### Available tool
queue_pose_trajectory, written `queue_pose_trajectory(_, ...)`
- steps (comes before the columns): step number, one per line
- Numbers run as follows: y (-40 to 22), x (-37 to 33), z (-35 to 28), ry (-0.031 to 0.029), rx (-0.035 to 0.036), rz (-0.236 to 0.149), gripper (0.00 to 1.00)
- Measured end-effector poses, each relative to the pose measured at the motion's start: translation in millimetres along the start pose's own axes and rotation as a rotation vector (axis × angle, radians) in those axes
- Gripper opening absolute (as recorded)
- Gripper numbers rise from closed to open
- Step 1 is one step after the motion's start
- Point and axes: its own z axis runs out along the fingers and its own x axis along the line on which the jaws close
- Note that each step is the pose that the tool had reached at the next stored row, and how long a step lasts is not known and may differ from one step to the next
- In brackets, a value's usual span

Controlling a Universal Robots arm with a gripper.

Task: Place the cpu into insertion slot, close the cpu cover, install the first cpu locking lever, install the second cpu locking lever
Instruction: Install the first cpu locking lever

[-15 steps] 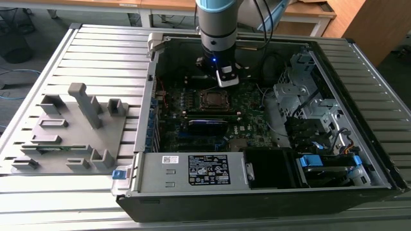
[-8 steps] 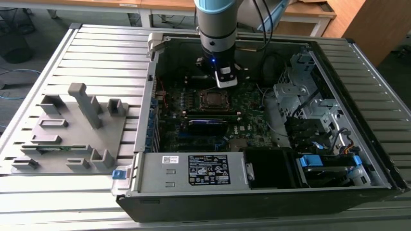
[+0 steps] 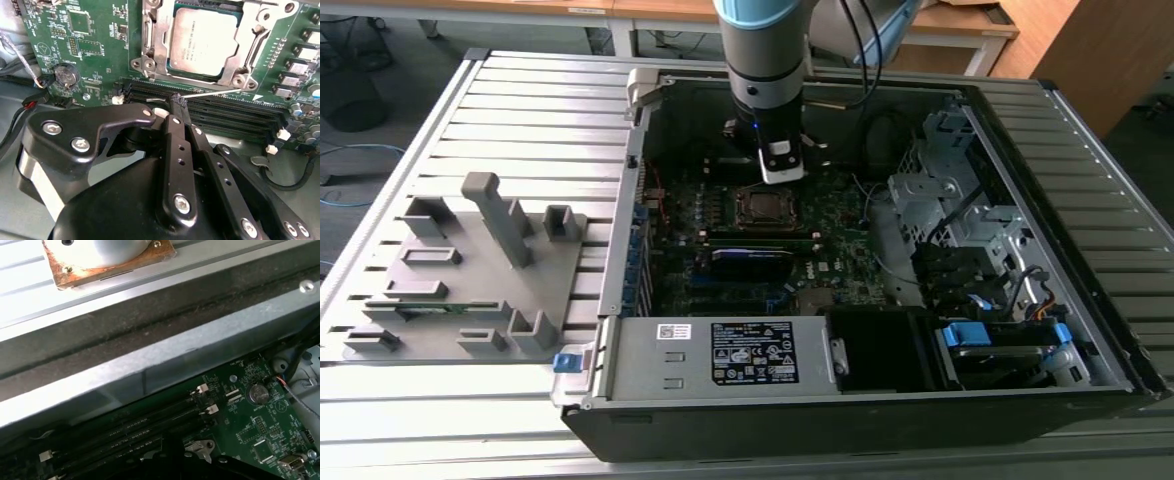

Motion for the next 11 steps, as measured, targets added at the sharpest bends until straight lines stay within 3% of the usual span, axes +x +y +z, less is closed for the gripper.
queue_pose_trajectory(4,-0.2,0.2,0.0,0.0035,-0.0127,0.008,0.11)
queue_pose_trajectory(11,-1.4,-0.1,1.5,0.0003,-0.0141,0.015,0.11)
